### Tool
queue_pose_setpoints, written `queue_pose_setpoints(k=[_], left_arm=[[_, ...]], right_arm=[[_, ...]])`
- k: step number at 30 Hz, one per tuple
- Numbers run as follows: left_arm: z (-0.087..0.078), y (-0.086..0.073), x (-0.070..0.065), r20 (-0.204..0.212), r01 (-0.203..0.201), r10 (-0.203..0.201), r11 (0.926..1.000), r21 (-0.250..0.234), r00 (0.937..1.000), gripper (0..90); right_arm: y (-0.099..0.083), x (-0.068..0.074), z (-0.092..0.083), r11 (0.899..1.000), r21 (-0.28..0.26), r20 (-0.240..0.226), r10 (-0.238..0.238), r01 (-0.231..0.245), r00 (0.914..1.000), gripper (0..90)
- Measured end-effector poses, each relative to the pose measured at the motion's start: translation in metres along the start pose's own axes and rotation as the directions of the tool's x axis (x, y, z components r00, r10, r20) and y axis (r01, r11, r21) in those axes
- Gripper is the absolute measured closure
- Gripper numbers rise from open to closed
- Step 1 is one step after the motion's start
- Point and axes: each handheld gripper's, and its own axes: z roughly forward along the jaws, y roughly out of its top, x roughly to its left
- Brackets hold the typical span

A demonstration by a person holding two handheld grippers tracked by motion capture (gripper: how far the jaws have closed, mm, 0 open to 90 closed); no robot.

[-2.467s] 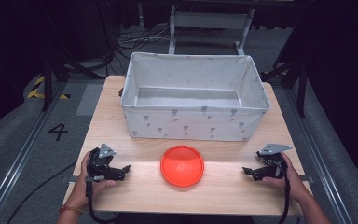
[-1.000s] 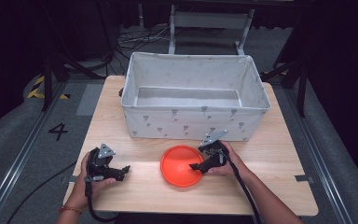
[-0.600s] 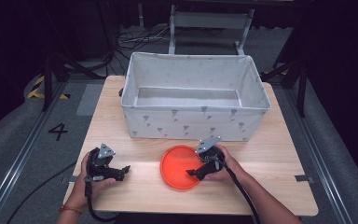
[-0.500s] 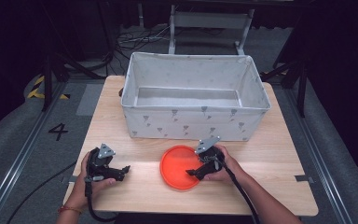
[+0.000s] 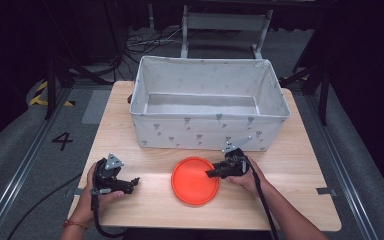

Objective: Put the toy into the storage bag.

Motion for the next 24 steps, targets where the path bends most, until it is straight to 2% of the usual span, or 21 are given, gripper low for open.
queue_pose_setpoints(k=[2,4,5,7,9,10,13,17,19,21,22,24], left_arm=[[0.0,0.0,0.0,0.0,-0.001,0.001,1.0,0.0,1.0,0.5],[0.0,0.0,0.0,0.001,-0.001,0.001,1.0,0.001,1.0,0.5],[0.0,0.0,0.0,0.0,-0.001,0.001,1.0,0.0,1.0,0.5],[0.0,0.0,0.0,0.0,0.0,0.0,1.0,0.0,1.0,0.5],[0.0,0.0,0.0,0.0,0.002,-0.002,1.0,-0.002,1.0,0.5],[0.0,0.0,0.0,0.0,0.002,-0.002,1.0,-0.002,1.0,0.5],[0.0,0.0,0.0,0.002,0.001,-0.001,1.0,-0.001,1.0,0.4],[0.0,0.0,0.001,0.005,-0.002,0.003,1.0,0.0,1.0,0.2],[0.0,0.0,0.001,0.005,-0.004,0.004,1.0,0.0,1.0,0.2],[0.0,0.001,0.001,0.005,-0.004,0.004,1.0,0.002,1.0,0.2],[0.0,0.001,0.001,0.006,-0.003,0.003,1.0,0.002,1.0,0.2],[0.0,0.001,0.001,0.005,-0.005,0.004,1.0,0.002,1.0,0.2]], right_arm=[[0.004,0.005,-0.008,1.0,-0.026,-0.026,-0.018,0.017,0.9995,76.4],[0.008,0.014,-0.013,0.998,-0.036,-0.017,-0.057,0.056,0.9982,78.0],[0.012,0.023,-0.017,0.994,-0.039,0.003,-0.099,0.099,0.9951,79.1],[0.017,0.035,-0.022,0.988,-0.05,0.009,-0.144,0.144,0.9896,81.5],[0.022,0.051,-0.028,0.977,-0.048,0.029,-0.205,0.206,0.9784,82.4],[0.022,0.051,-0.028,0.977,-0.048,0.029,-0.205,0.206,0.9784,82.4],[0.026,0.074,-0.035,0.952,-0.016,0.081,-0.302,0.304,0.9498,82.6],[0.03,0.091,-0.043,0.923,0.02,0.098,-0.385,0.385,0.9176,82.6],[0.03,0.095,-0.047,0.91,0.043,0.112,-0.415,0.413,0.9027,82.6],[0.03,0.094,-0.052,0.908,0.054,0.107,-0.418,0.415,0.9021,82.6],[0.03,0.094,-0.055,0.903,0.068,0.115,-0.429,0.424,0.8957,82.6],[0.031,0.095,-0.06,0.905,0.079,0.137,-0.425,0.418,0.8948,82.6]])
